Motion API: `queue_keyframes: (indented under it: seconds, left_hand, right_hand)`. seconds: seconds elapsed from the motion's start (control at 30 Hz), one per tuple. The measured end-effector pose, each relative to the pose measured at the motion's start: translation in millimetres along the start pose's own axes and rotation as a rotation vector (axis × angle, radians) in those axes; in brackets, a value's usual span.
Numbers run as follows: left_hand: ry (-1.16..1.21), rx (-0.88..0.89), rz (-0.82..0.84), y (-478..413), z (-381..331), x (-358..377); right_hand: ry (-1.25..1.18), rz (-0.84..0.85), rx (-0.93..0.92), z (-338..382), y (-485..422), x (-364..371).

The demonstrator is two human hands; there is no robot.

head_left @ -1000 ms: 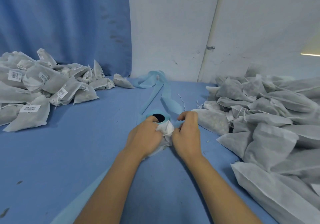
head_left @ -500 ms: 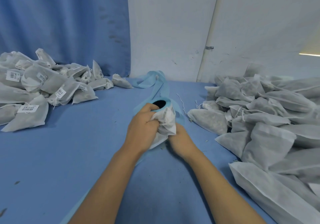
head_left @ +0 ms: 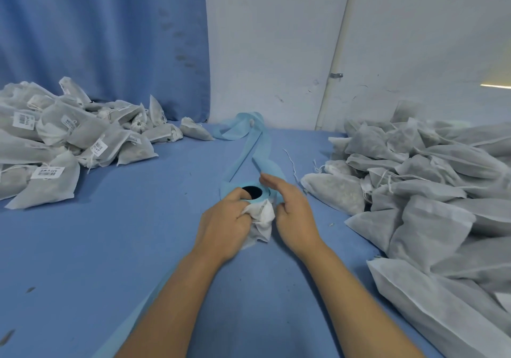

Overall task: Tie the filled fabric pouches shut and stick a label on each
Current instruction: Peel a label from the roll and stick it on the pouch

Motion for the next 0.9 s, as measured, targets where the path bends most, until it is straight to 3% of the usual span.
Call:
queue_keyframes:
  seconds: [0.1, 0.37, 0.5, 0.6, 0.77, 0.9]
  left_hand:
    - [-0.08, -0.021, -0.029, -1, 10, -11]
    - [-0.039, -0.031, -0.07, 2, 14, -21]
    - [-0.083, 0.006, -0.072, 5, 8, -21]
    - [-0.132, 0.011, -0.091, 6, 7, -21]
    - [-0.177, -0.009, -0.137, 7, 7, -24]
    - [-0.022, 0.026, -0.004, 4, -4, -2]
  right_hand:
    - [0.272, -0.001, -0.045, 0, 1, -1]
    - [0.524, -0.156, -0.113, 9, 3, -9]
    - [0.632, -0.231, -0.029, 2, 4, -17]
    - [0.645, -0.312, 0.056, -4, 6, -27]
    - [0.58, -0.253, 0.162, -22, 4, -27]
    - [0.54, -0.263, 0.133, -13, 5, -28]
Point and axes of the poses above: each hand's wrist, its own y-axis away from the middle knuckle, its own x-axis out of the palm, z = x × y, the point moved 10 cm from there along -y, towards the middle knuckle, and after that the axes turned 12 degrees about y, right-handed, at the moved point
